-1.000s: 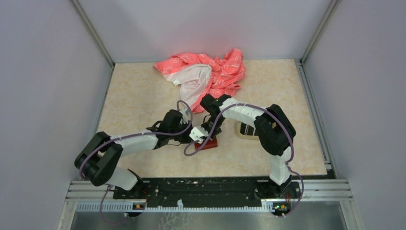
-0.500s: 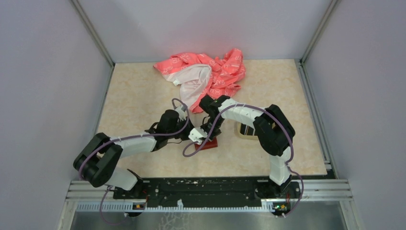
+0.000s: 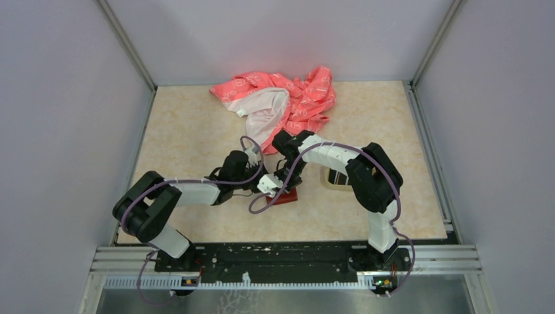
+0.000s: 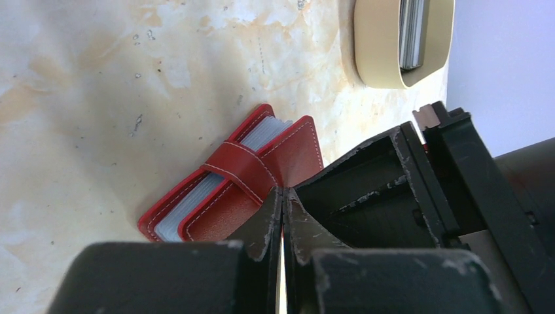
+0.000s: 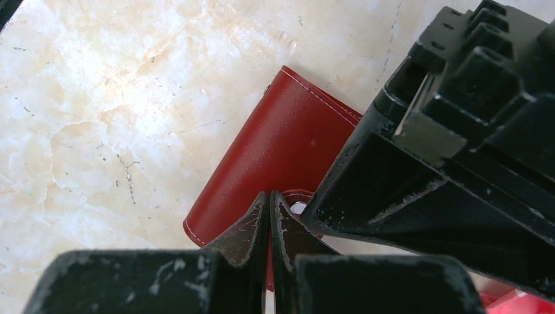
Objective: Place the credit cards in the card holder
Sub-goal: Close the card holder at the center of the board.
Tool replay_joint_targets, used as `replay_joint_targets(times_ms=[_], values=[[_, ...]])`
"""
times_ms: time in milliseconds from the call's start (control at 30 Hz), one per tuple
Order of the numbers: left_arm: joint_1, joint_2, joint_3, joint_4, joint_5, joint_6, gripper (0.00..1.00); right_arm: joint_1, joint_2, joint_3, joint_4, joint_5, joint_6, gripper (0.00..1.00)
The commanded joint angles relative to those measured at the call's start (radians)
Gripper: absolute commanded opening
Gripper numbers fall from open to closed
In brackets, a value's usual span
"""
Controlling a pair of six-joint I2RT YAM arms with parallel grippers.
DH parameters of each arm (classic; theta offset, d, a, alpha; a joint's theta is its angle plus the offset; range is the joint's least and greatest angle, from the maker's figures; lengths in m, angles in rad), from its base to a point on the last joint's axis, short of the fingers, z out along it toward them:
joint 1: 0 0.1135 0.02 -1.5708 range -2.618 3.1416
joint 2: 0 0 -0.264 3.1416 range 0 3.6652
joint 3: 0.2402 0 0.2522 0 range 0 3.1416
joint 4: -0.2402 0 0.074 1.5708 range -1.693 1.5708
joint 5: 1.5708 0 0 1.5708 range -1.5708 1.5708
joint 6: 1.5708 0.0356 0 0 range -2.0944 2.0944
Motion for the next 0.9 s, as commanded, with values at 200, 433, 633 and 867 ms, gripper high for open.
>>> replay_joint_targets(times_ms=[200,433,633,867], values=[[0.001,0.035,0.048,0.057,0.050,-0.009,0.04,0.022,0.026,-0.001,-0.042,-0.023,0.015,0.00],[-0.001,0.034,0.021,0.013,0.055,-0.005,0.00,0.022,0.029,-0.001,-0.042,-0.019,0.016,0.00],[-0.001,0.017,-0.016,-0.034,0.020,0.015,0.00,0.022,0.029,-0.003,-0.042,-0.015,0.018,0.00],[-0.001,0.048,-0.003,-0.068,0.002,0.041,0.00,0.022,0.027,-0.001,-0.045,-0.016,0.022,0.00]])
